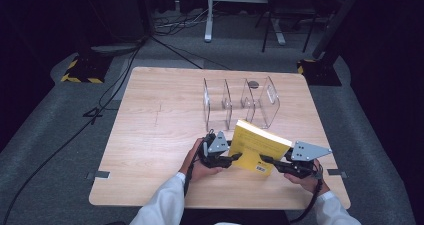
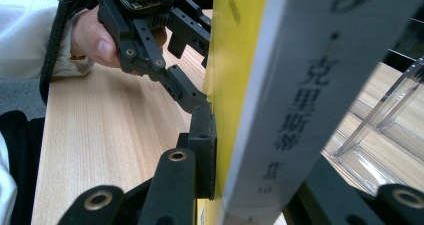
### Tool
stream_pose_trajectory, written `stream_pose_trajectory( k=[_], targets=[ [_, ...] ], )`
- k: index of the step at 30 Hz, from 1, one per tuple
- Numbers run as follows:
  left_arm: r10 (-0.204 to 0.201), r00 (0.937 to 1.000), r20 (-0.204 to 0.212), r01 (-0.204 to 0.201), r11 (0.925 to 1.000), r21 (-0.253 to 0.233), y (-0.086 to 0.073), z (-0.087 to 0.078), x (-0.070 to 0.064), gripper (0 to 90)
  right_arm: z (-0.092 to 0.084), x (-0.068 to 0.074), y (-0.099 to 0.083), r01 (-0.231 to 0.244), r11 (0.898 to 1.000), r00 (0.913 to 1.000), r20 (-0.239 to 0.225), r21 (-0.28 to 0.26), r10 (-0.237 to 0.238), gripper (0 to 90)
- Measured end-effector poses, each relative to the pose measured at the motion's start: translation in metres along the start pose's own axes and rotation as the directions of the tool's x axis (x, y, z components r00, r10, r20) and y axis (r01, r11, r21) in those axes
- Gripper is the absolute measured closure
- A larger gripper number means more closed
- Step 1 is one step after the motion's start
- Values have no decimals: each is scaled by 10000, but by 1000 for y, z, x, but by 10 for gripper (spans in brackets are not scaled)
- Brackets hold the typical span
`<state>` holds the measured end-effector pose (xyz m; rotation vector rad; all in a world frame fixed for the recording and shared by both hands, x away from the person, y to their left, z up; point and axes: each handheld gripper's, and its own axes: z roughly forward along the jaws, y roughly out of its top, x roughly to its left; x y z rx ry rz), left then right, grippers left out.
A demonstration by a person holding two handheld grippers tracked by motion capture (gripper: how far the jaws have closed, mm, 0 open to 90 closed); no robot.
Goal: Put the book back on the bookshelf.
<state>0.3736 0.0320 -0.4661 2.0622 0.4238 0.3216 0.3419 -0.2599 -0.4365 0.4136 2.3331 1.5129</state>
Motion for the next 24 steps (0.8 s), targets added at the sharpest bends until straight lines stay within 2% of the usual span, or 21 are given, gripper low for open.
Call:
stream_pose_trajectory(
  k=[1, 5, 7, 9, 12, 17, 18, 19, 20, 21, 24],
  targets=[
    [-76, 9999, -81, 76, 10000, 50, -1, -1, 0, 421, -1, 1, 0, 55, 10000, 9998, 175, 2, -56, 759],
    [-421, 9988, -253, 427, 9988, 242, -7, -11, 4, 374, -2, 1, -1, 62, 10000, 9989, 462, 13, -62, 760],
    [-688, 9971, -326, 701, 9968, 394, -12, -18, 7, 321, -4, -2, -3, -58, 10000, 9972, 742, -29, 60, 761],
    [-964, 9932, -653, 1015, 9916, 803, -23, -31, 8, 256, -7, -3, -4, -158, 9999, 9960, 878, -39, 161, 761],
    [-1147, 9904, -778, 1216, 9884, 906, -32, -41, 9, 237, -9, -4, -5, -198, 9998, 9943, 1049, -47, 201, 761],
    [-1768, 9789, -1023, 1873, 9767, 1049, -58, -77, 14, 186, -15, -7, -8, -462, 9988, 9890, 1398, -143, 478, 762],
    [-1896, 9761, -1059, 2010, 9735, 1093, -60, -80, 14, 175, -16, -7, -9, -430, 9990, 9885, 1448, -127, 444, 762],
    [-1896, 9761, -1059, 2010, 9735, 1093, -60, -80, 14, 180, -16, -7, -9, -430, 9990, 9885, 1448, -127, 444, 762],
    [-1956, 9707, -1395, 2142, 9676, 1338, -65, -87, 14, 180, -17, -7, -9, -431, 9990, 9877, 1498, -142, 447, 763],
    [-1944, 9681, -1582, 2174, 9653, 1445, -68, -91, 14, 191, -18, -7, -9, -437, 9990, 9860, 1608, -115, 449, 763],
    [-2082, 9605, -1846, 2376, 9589, 1550, -80, -102, 14, 186, -21, -8, -8, -459, 9988, 9820, 1825, -149, 479, 763]
  ],
)
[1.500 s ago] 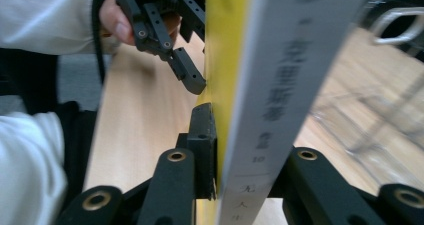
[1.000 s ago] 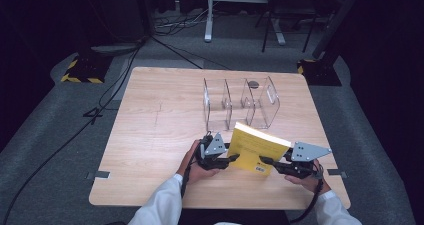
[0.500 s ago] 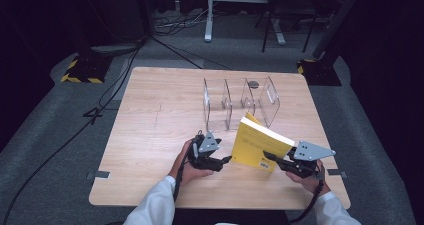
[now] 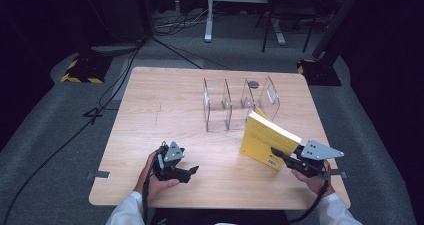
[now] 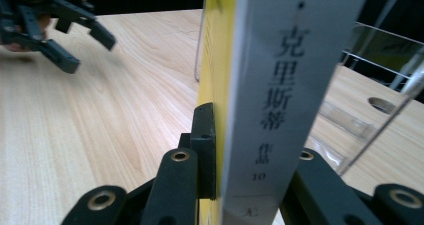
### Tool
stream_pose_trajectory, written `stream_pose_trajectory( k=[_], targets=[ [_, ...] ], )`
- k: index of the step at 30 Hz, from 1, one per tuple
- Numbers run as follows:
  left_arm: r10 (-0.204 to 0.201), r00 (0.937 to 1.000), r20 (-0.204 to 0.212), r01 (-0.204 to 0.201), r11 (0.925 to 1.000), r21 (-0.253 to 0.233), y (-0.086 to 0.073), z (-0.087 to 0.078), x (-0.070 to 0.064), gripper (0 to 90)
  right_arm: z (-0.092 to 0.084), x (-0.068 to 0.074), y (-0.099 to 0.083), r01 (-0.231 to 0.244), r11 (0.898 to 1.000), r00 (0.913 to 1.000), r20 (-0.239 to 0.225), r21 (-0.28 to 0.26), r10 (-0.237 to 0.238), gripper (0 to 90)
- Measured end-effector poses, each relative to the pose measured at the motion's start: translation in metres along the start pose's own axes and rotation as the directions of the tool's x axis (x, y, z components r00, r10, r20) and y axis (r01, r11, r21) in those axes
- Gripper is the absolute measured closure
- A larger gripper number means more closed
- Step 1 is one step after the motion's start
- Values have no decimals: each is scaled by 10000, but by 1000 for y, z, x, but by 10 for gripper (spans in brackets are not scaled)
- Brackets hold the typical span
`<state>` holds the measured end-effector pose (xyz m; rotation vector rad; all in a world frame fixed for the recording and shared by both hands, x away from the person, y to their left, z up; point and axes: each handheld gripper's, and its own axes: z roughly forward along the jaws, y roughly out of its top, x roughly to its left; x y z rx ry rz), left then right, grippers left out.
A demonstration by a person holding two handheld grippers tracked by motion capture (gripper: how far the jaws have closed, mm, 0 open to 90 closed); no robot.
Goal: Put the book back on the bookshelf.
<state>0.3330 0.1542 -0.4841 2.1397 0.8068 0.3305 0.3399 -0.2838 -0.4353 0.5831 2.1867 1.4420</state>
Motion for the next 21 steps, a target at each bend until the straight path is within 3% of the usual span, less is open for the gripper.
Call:
stream_pose_trajectory(
  k=[8, 10, 13, 16, 20, 21],
  targets=[
    [-572, 9936, -972, 629, 9964, 561, -26, -17, 11, 179, -10, -8, -2, -177, 9997, 9979, 613, -167, 187, 764],
    [-692, 9923, -1023, 759, 9951, 628, -29, -18, 12, 179, -12, -10, -2, -260, 9992, 9971, 707, -292, 280, 764],
    [-505, 9914, -1205, 621, 9936, 948, -32, -17, 14, 179, -18, -14, -2, -271, 9989, 9944, 1008, -386, 309, 764],
    [-620, 9920, -1099, 748, 9904, 1160, -35, -13, 14, 179, -23, -17, -2, -340, 9983, 9893, 1404, -469, 403, 764],
    [-802, 9908, -1087, 910, 9911, 977, -37, -13, 15, 168, -31, -23, 1, -431, 9970, 9803, 1897, -643, 546, 764],
    [-666, 9917, -1101, 786, 9909, 1090, -36, -13, 16, 164, -32, -24, 2, -444, 9965, 9776, 2022, -705, 579, 764]
  ],
)
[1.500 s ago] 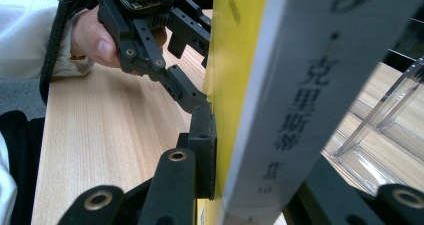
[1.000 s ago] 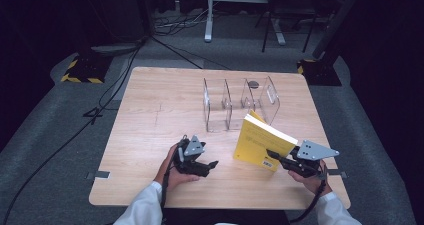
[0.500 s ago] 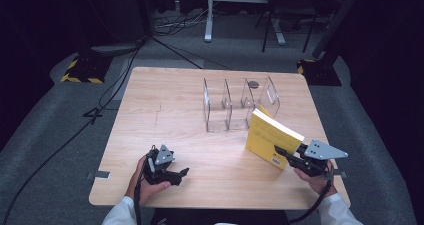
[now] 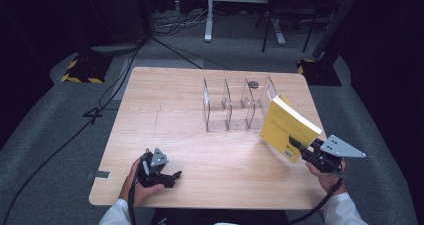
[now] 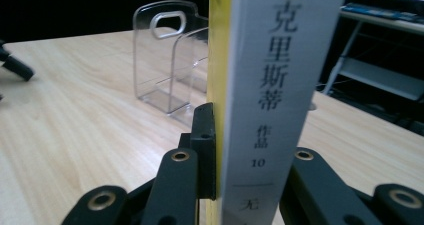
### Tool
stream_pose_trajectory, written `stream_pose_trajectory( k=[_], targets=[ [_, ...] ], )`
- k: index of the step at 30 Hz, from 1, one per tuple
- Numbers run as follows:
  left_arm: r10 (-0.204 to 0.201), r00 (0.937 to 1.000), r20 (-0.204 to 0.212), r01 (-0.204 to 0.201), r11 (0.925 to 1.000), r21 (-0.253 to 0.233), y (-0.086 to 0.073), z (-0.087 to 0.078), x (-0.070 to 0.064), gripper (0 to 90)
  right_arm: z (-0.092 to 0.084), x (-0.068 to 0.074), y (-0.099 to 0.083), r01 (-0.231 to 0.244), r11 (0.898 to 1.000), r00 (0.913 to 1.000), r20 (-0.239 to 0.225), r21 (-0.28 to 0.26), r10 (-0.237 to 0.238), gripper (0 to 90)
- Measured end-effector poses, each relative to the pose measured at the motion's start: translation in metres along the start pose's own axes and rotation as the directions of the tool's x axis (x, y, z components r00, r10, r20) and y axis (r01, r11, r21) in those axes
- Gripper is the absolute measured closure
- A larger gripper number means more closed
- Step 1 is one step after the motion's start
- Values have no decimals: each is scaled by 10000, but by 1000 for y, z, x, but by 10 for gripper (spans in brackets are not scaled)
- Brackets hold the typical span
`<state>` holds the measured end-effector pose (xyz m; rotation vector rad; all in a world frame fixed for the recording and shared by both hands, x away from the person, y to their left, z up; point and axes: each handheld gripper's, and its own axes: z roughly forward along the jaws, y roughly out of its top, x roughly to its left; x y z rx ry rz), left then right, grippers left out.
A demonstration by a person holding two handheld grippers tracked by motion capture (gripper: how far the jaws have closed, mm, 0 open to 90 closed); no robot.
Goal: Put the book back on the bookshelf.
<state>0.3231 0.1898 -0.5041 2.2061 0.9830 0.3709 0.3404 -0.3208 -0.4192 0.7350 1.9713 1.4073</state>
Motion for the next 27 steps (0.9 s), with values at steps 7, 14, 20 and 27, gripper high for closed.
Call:
stream_pose_trajectory(
  k=[7, 14, 20, 27],
  targets=[
    [-172, 9998, -106, 171, 9998, -55, 1, 2, -2, 161, -4, -7, 6, -63, 9998, 9981, 620, -165, 73, 764],
    [-204, 9996, -179, 203, 9998, -27, 3, 3, -3, 161, -1, -13, 16, -229, 9990, 9941, 1052, -394, 269, 763],
    [-233, 9996, -133, 233, 9997, -58, 3, 4, -3, 161, 4, -13, 23, -200, 9988, 9928, 1171, -449, 251, 763],
    [-215, 9997, -123, 214, 9998, -63, 4, 4, -3, 160, 10, -14, 31, -229, 9980, 9911, 1299, -589, 304, 764]
  ],
)
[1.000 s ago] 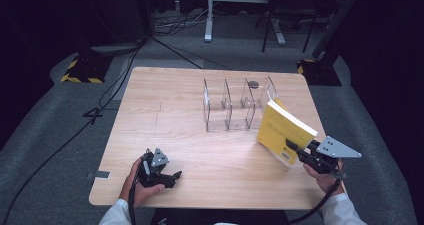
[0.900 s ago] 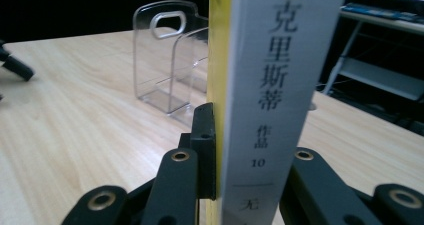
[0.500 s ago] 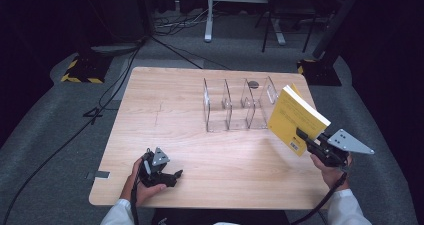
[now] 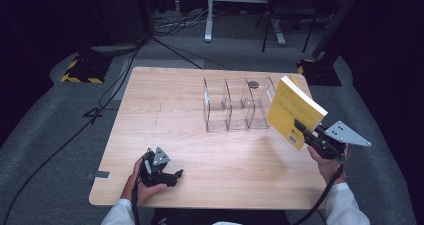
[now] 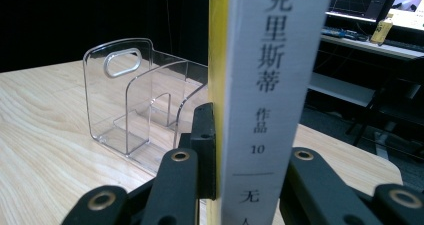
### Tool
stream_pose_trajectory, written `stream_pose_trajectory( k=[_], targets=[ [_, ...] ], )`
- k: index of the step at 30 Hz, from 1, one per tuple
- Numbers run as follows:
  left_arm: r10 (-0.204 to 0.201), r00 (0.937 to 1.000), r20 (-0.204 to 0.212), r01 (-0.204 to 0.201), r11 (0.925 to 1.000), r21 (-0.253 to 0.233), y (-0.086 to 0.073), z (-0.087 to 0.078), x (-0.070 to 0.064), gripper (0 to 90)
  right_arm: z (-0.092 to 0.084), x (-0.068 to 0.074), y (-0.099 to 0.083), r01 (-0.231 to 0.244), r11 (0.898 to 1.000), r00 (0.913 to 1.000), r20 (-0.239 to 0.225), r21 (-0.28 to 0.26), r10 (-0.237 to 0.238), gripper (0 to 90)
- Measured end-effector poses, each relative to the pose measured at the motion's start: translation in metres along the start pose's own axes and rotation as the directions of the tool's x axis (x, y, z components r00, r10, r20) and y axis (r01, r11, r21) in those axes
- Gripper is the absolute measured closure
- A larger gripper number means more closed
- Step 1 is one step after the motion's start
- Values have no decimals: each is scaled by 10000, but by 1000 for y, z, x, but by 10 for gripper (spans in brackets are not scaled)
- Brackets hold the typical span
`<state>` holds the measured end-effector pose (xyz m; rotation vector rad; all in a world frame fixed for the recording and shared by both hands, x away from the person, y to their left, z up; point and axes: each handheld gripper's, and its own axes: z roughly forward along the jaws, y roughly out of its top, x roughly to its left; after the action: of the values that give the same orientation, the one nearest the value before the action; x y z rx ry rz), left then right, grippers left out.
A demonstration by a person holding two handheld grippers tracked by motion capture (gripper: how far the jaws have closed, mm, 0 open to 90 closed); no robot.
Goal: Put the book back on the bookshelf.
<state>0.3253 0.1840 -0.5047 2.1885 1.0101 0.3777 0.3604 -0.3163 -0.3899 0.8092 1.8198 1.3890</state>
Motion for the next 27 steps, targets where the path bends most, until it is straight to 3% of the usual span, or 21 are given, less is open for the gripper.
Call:
stream_pose_trajectory(
  k=[18, 27],
  targets=[
    [21, 10000, 8, -21, 10000, 6, 0, 0, 0, 159, 12, 3, 32, 114, 9993, 9999, 65, -346, -112, 764],
    [22, 10000, 8, -22, 10000, 7, 0, 0, 0, 159, 30, 2, 49, 256, 9990, 9994, 256, -357, -247, 763]
  ],
)
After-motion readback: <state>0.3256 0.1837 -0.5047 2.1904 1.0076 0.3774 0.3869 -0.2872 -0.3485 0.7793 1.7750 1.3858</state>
